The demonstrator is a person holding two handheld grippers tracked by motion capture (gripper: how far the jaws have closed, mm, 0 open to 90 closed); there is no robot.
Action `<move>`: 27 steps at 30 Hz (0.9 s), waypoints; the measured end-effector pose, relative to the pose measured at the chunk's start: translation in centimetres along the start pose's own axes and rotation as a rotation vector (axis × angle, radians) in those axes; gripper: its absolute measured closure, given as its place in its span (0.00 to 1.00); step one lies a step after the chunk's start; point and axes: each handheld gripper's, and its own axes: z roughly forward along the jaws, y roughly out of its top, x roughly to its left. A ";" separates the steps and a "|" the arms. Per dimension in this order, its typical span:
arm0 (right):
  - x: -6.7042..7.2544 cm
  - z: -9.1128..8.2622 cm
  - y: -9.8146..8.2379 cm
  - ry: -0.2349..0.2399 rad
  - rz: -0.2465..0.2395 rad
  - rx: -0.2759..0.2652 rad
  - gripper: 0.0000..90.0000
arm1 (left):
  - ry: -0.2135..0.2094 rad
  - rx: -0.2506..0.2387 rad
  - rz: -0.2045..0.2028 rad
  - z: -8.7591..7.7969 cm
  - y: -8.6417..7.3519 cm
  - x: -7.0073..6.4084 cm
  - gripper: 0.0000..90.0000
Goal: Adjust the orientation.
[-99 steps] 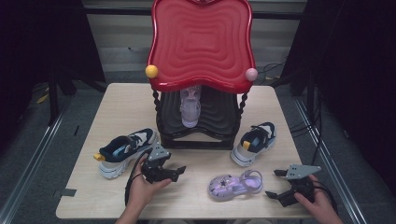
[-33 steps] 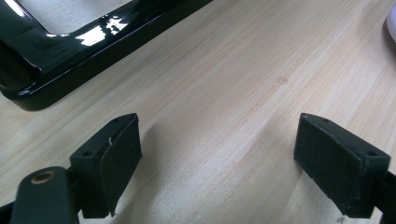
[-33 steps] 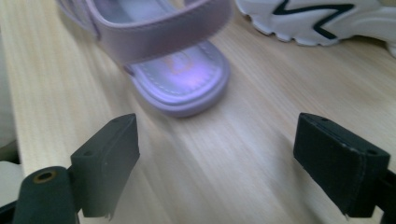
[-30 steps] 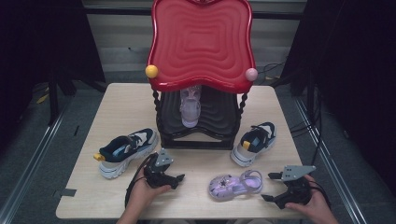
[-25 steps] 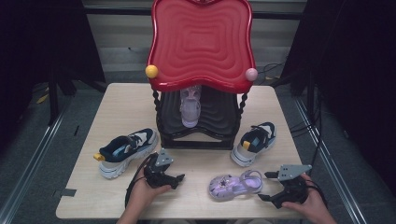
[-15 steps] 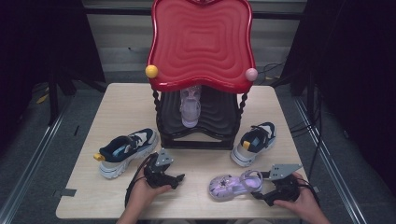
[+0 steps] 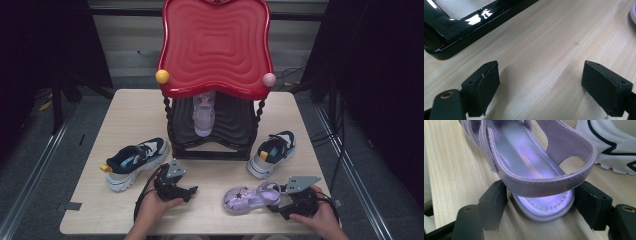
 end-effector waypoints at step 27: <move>0.3 0.0 -0.1 -0.048 0.089 -0.019 0.35 | 0.003 0.001 -0.011 0.1 0.0 0.0 0.16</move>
